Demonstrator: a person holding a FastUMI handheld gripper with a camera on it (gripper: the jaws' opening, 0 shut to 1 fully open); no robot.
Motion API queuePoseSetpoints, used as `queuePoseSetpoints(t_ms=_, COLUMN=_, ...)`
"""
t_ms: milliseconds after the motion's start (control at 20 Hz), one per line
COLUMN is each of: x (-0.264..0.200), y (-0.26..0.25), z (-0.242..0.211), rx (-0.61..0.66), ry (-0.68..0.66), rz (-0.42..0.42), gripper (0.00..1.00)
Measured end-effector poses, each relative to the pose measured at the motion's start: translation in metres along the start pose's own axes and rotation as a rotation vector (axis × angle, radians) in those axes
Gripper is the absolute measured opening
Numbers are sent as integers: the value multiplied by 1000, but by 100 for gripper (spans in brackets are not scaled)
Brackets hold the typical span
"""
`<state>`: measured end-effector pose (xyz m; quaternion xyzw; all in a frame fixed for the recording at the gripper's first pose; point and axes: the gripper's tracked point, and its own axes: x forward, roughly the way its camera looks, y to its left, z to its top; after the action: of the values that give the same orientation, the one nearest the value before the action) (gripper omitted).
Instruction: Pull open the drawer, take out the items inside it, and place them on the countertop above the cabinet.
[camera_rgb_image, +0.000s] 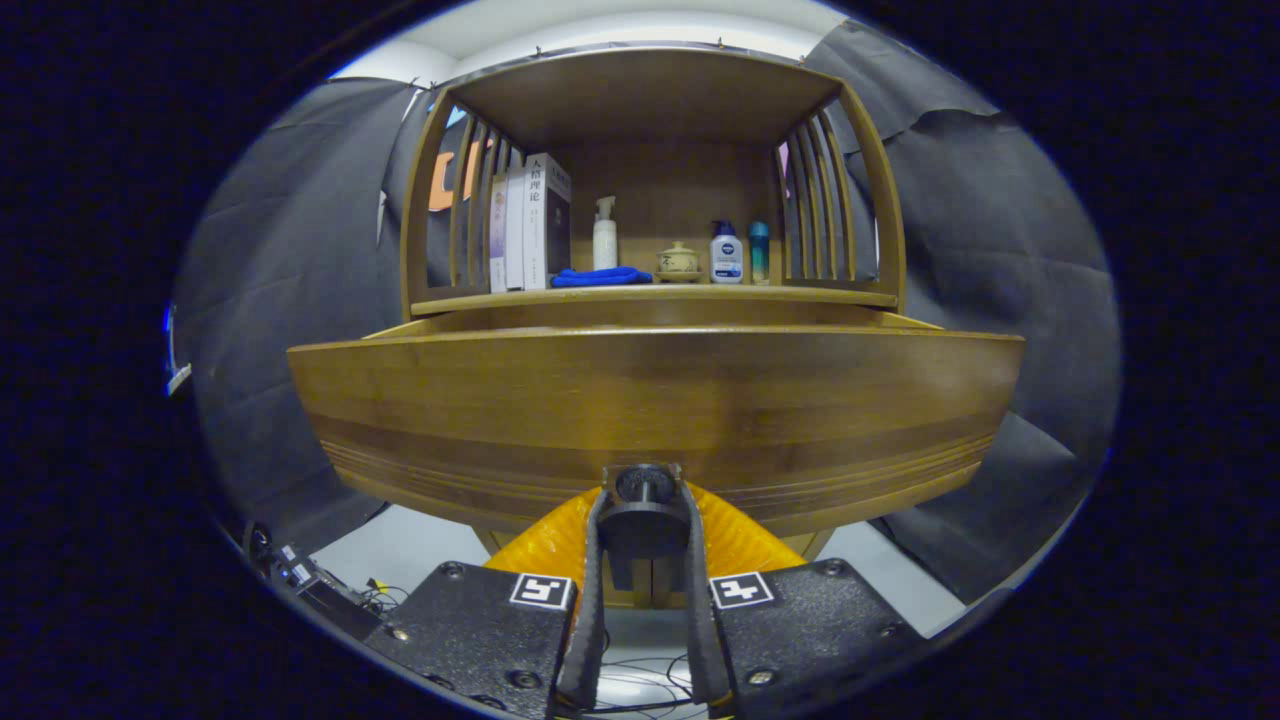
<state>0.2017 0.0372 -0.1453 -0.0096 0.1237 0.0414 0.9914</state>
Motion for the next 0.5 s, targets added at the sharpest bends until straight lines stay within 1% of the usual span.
queuePoseSetpoints(t_ms=500, x=0, y=0, z=-1, rx=27, ry=32, rz=19, gripper=37)
